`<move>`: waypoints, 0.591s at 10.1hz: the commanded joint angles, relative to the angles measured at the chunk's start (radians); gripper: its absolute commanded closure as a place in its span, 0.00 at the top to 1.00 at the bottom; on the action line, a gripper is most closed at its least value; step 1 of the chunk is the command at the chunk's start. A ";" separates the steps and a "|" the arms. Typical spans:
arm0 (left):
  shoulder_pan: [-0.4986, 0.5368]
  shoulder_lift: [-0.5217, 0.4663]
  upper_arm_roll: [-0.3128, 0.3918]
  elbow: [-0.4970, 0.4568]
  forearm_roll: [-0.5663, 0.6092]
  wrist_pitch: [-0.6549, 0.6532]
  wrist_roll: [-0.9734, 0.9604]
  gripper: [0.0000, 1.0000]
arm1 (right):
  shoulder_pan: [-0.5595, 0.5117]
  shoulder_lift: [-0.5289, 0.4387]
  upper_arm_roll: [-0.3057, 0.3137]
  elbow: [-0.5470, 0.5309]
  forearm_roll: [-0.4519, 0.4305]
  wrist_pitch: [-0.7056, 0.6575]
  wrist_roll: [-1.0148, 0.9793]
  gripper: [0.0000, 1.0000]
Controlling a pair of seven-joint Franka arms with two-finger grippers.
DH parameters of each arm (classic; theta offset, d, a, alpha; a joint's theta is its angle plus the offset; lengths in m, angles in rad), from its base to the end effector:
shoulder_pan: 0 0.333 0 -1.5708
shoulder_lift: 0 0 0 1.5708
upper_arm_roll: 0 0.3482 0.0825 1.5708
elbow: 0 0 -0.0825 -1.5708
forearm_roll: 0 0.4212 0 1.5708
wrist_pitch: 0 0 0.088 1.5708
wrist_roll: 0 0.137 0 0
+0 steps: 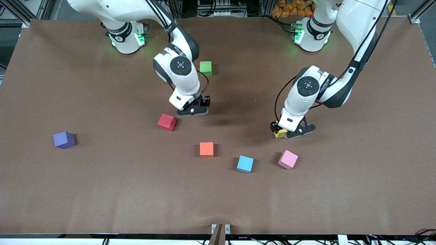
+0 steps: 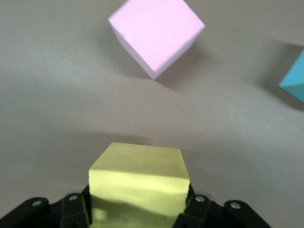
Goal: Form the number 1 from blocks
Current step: 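Carry the light pink block with the right gripper below the green block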
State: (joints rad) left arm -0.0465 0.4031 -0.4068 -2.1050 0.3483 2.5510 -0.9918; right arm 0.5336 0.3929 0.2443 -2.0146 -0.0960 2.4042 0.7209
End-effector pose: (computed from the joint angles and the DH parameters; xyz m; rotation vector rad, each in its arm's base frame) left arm 0.5636 -0.2730 0.2172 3.0812 0.4539 0.1606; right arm 0.4607 0.4467 0.2354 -3.1092 -0.1703 0.0172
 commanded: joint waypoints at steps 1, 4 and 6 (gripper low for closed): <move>-0.027 -0.001 -0.004 0.009 0.023 -0.003 -0.048 0.00 | -0.029 -0.040 0.075 -0.082 -0.008 0.013 0.055 0.00; -0.042 0.006 -0.006 0.011 0.023 -0.003 -0.066 0.00 | -0.023 -0.037 0.101 -0.107 -0.008 0.030 0.069 0.00; -0.047 0.010 -0.006 0.014 0.023 -0.003 -0.070 0.00 | -0.023 -0.037 0.124 -0.121 -0.011 0.035 0.097 0.00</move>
State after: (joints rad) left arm -0.0859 0.4072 -0.4117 -2.1025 0.3483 2.5510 -1.0258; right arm 0.5324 0.3866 0.3320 -2.0944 -0.0960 2.4229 0.7811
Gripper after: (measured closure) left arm 0.348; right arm 0.419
